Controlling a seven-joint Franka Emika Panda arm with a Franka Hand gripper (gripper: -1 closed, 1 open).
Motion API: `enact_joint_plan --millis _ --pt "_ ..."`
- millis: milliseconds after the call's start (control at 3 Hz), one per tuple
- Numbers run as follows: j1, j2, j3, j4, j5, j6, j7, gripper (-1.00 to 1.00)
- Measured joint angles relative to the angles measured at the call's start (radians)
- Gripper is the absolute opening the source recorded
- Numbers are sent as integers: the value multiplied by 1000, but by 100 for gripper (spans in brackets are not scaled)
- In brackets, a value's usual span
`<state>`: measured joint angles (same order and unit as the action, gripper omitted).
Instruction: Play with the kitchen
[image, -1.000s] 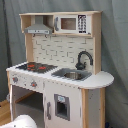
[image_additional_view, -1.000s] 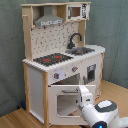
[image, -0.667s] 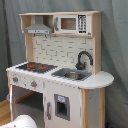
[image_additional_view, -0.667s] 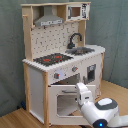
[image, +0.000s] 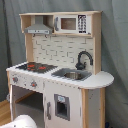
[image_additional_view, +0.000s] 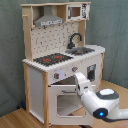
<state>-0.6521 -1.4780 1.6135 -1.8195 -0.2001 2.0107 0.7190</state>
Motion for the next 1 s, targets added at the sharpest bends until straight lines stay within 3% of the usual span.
enact_joint_plan --millis 667,1000 --pt "23 10 -115 3 2 -12 -232 100" --pt "34 23 -146 1 8 -41 -331 100"
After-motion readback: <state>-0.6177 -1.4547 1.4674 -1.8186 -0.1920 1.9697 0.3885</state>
